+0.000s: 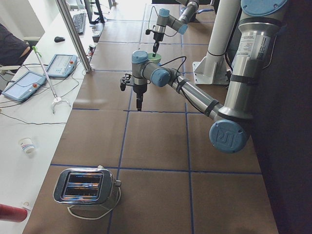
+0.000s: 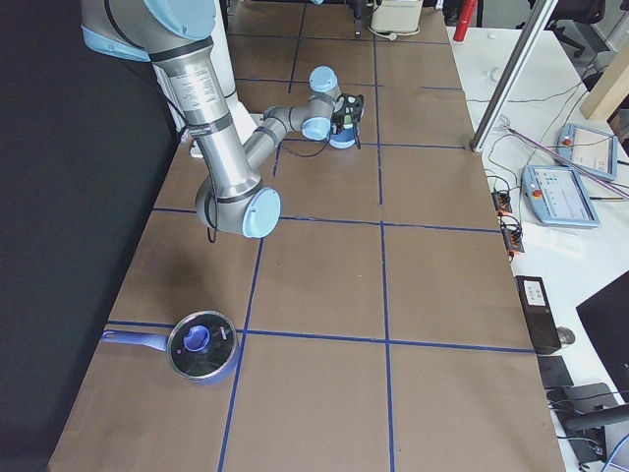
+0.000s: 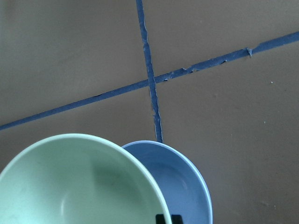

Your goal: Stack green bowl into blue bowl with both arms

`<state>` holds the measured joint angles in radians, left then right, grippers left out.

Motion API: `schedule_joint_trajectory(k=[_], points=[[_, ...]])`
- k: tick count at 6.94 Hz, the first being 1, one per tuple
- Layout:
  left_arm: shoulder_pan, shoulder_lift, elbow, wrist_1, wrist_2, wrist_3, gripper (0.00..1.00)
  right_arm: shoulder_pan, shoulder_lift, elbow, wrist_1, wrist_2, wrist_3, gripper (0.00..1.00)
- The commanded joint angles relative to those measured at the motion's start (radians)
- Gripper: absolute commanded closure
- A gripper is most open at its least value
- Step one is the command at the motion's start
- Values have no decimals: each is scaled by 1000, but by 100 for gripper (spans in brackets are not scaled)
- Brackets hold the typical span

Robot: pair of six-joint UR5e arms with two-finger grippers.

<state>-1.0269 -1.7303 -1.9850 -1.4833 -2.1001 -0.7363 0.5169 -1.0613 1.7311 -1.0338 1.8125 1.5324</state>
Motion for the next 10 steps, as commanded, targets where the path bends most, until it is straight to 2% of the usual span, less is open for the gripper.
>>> schedule_joint_trajectory(k=[1,4,6,7,8,9,10], points=[[1,0,0,0,0,0,0,-6,1,-11,3,-21,3,1],[1,0,-1,-2,-1,0,0,-8,-6,-8,-6,-39,2,0],[-1,5,0,-2,-3,8,0,44,-18,2,-26,-16,-12,0],[-21,6,2,1,-8,55,0,107,-41,28,-101,69,-90,0],[-78,8,14,11,-61,146,0,177,-55,41,-159,159,-264,0],[-143,37,34,12,-101,247,0,272,-128,59,-182,254,-428,0],[-198,55,69,12,-103,370,0,399,-210,51,-183,380,-619,0]])
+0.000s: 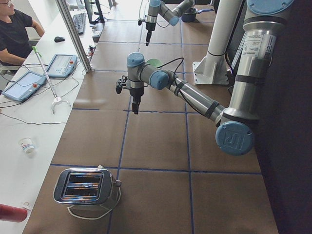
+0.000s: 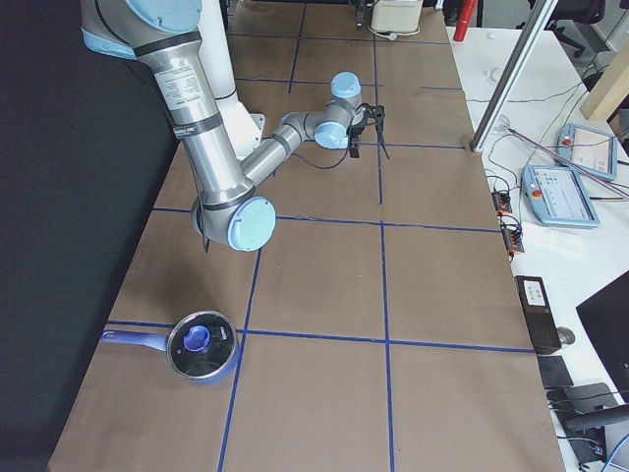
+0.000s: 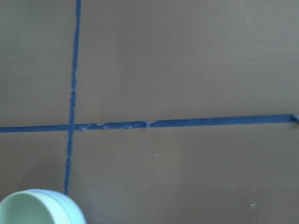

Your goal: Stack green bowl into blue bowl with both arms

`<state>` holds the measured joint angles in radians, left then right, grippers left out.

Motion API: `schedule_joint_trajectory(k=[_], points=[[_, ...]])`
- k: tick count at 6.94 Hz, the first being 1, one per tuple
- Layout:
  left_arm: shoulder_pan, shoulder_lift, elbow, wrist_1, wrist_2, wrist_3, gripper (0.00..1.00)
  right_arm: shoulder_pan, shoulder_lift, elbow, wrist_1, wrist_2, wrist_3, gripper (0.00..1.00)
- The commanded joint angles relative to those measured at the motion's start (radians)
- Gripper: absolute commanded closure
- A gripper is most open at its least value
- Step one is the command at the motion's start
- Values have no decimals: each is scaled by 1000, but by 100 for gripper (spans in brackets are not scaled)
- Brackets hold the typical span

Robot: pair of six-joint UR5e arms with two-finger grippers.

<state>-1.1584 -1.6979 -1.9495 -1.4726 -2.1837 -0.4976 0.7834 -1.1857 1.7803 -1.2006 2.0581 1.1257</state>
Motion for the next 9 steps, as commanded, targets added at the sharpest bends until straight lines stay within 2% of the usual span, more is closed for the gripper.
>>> schedule_joint_trajectory(k=[1,2,4,7,8,9], points=[[-151,24,93,3,-36,259,0,243,-176,-16,-19,196,-441,0],[-229,24,184,0,-94,389,0,323,-242,-16,-43,229,-601,0],[-361,23,309,-2,-113,555,0,463,-323,-27,-152,252,-854,0],[-376,41,316,-2,-148,588,0,721,-319,-93,-501,258,-1363,0],[-376,50,316,-2,-156,588,0,764,-342,-102,-529,286,-1417,0],[-376,61,316,-3,-156,588,0,763,-369,-129,-508,296,-1408,0]])
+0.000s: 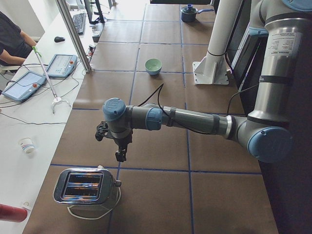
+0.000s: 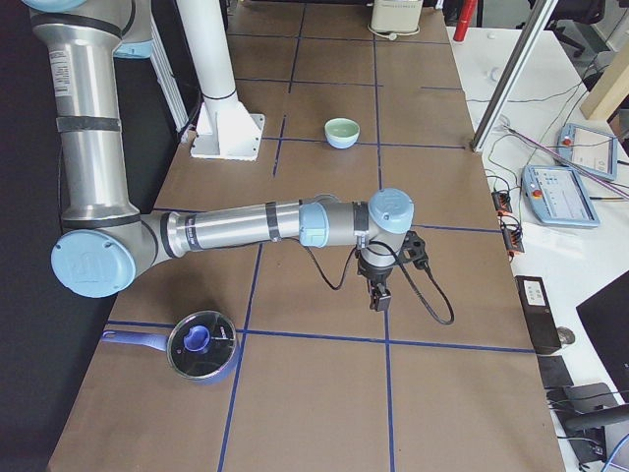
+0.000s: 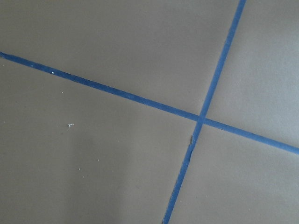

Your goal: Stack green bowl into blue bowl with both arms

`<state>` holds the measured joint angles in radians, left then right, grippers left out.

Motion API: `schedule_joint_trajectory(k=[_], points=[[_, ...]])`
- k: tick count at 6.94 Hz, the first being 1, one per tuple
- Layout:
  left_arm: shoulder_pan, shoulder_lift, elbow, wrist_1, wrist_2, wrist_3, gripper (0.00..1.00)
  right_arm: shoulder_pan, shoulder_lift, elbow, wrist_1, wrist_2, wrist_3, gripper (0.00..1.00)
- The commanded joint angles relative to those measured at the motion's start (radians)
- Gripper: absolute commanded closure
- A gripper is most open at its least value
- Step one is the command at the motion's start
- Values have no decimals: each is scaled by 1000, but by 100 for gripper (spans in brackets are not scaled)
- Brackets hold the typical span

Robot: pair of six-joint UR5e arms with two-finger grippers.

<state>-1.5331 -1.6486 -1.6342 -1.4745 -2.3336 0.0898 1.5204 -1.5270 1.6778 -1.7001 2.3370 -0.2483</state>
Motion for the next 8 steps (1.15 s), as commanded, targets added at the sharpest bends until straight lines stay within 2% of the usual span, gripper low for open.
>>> schedule_joint_trajectory(k=[1,2,3,5,8], points=[[-2,12,1,0,-3,1,0,-20,-12,-30,11,10,-35,0],[-2,13,4,0,-3,1,0,-16,57,-88,31,13,13,0],[-2,12,5,0,-1,1,0,-9,53,-92,31,21,36,0],[-2,13,22,-6,-4,1,0,18,-4,-89,33,86,116,0],[-12,15,10,-6,-6,1,0,115,-56,-41,34,96,124,0]])
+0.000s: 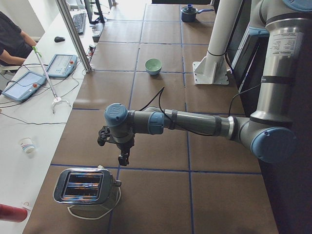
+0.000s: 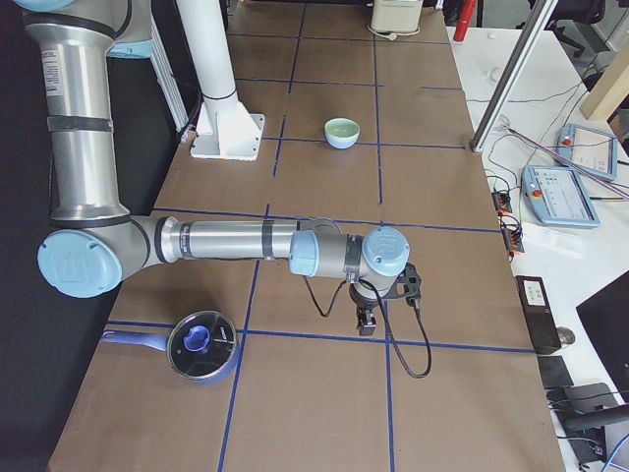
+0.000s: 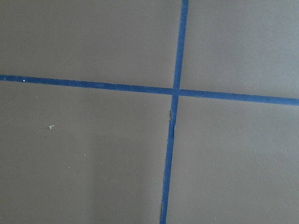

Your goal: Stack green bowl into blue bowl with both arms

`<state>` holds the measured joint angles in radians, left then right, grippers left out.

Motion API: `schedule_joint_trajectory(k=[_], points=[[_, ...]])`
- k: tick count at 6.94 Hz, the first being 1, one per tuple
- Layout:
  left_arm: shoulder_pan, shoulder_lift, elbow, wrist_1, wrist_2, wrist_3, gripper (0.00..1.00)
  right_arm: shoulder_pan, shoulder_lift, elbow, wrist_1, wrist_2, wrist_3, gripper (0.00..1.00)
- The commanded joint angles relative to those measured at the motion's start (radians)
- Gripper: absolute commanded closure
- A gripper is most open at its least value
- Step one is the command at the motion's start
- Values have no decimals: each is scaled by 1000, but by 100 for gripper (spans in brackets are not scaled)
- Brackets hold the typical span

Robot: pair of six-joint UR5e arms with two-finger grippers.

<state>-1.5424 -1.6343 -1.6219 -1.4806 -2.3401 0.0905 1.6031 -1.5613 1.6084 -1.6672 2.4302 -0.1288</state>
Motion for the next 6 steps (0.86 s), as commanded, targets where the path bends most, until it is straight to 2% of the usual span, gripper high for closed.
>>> schedule_joint_trajectory(k=[1,6], points=[[-2,11,-3,-3,1,0,0,32,-40,59,1,3,6,0],[-10,42,10,-7,-1,14,0,32,-39,79,4,-3,81,0]])
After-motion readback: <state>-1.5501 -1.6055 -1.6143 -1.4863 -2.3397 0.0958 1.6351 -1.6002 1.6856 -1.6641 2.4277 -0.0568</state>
